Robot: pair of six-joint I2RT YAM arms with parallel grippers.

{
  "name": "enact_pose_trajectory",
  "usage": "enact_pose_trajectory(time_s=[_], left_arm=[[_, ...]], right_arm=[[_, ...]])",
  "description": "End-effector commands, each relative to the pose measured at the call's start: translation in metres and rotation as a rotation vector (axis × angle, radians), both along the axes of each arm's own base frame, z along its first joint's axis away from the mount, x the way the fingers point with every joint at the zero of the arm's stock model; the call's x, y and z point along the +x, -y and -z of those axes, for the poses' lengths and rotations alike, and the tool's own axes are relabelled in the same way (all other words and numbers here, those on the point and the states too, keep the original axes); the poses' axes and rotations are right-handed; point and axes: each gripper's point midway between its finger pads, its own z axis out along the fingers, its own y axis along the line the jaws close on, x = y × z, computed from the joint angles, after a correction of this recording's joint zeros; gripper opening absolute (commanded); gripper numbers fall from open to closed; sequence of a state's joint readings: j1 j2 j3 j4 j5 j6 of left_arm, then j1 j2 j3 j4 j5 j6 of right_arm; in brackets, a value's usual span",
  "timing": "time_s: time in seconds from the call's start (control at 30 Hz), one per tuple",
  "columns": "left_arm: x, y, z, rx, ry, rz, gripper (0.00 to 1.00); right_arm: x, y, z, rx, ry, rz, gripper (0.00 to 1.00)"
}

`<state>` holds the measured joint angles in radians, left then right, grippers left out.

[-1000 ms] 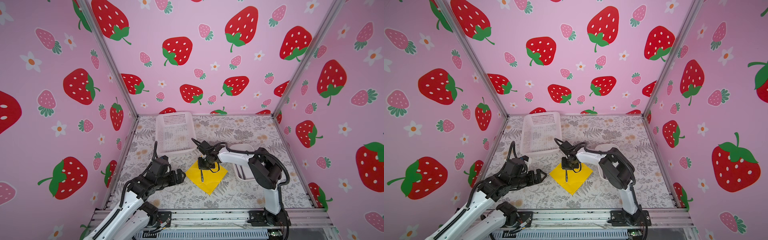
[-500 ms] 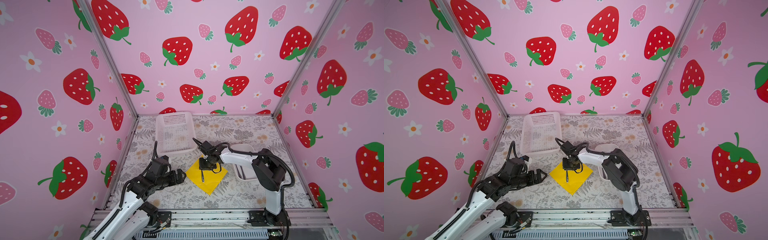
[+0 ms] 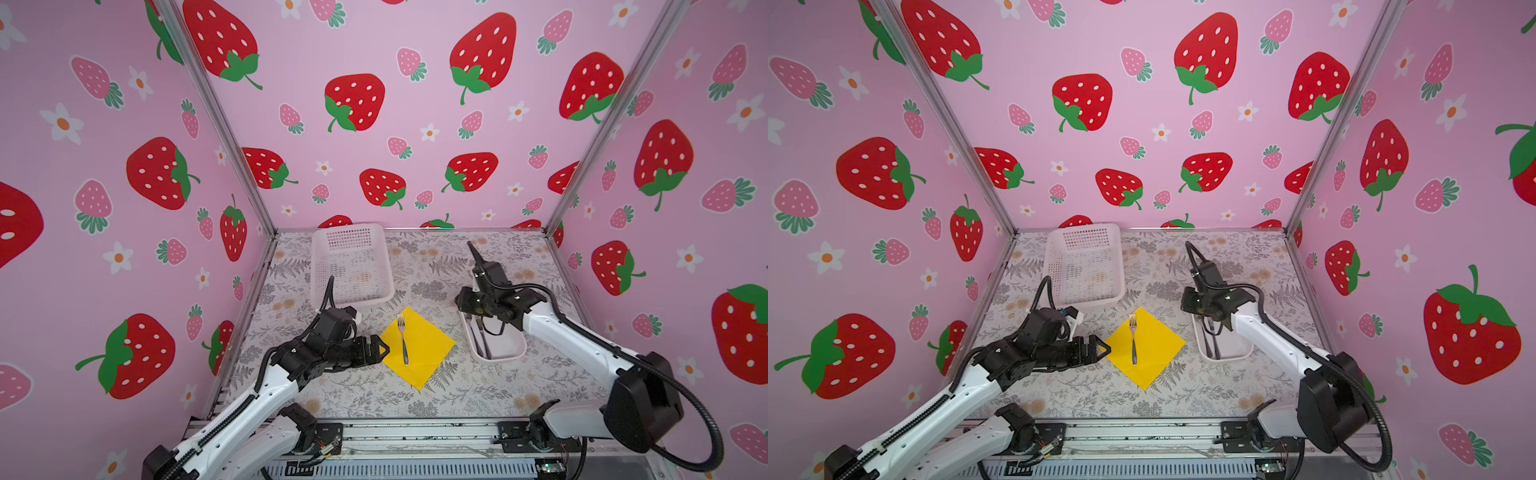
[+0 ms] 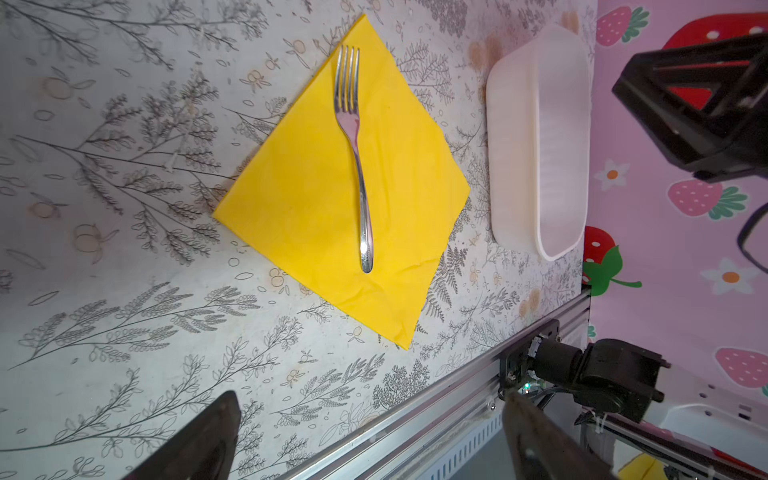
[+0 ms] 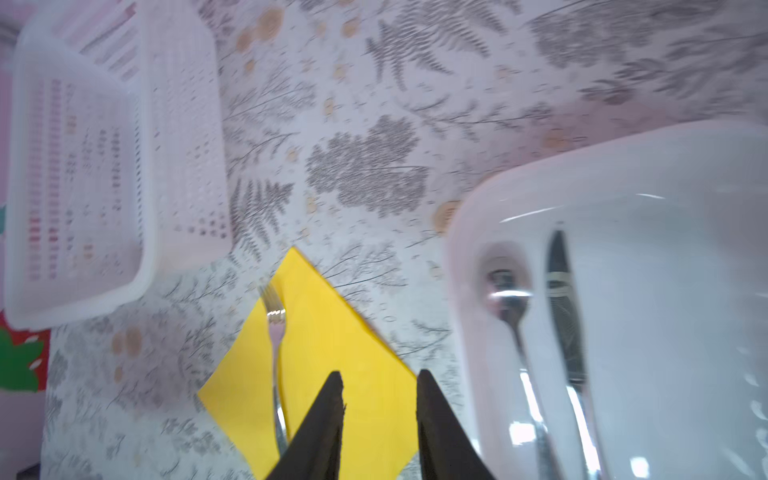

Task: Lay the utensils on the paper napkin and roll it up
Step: 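Open the right gripper over the tray spoon while the left gripper moves above the napkin, then close the right gripper on the silver spoon handle and lift it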

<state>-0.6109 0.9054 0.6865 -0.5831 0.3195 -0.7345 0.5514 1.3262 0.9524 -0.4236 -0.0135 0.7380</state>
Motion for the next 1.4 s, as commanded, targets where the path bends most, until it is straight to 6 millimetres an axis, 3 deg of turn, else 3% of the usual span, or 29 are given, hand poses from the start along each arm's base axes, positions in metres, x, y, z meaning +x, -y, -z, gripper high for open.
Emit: enact_pose_trajectory(time_s=[0.0,0.13,0.27,0.43,0.63,0.83,0.97,1.17,1.37], left_arm=[[0.015,0.029,-0.024,-0.014,0.071,0.038,0.99],[0.021,0.059,-0.021,0.026,0.069,0.084,0.99],[0.026,0.084,-0.019,0.062,0.064,0.114,0.99],[0.034,0.104,-0.019,0.072,0.066,0.107,0.99],[0.049,0.111,-0.021,0.088,0.083,0.058,0.99],[0.055,0.106,-0.024,0.110,0.097,0.013,0.99],[0.055,0.099,-0.025,0.109,0.104,-0.021,0.99],[0.051,0.090,-0.028,0.109,0.113,-0.036,0.99],[0.050,0.083,-0.029,0.123,0.123,-0.049,0.99]], right_arm=[[-0.012,0.032,0.030,-0.062,-0.078,-0.013,0.31],[-0.018,0.047,0.055,-0.122,-0.167,-0.066,0.28],[-0.024,0.035,0.077,-0.122,-0.237,-0.188,0.27],[-0.025,0.028,0.091,-0.132,-0.286,-0.275,0.26],[-0.026,0.032,0.108,-0.191,-0.337,-0.321,0.25],[-0.025,0.033,0.125,-0.262,-0.378,-0.356,0.25],[-0.023,0.047,0.135,-0.376,-0.399,-0.332,0.21],[-0.038,0.066,0.154,-0.468,-0.468,-0.330,0.15],[-0.044,0.060,0.161,-0.430,-0.493,-0.348,0.15]])
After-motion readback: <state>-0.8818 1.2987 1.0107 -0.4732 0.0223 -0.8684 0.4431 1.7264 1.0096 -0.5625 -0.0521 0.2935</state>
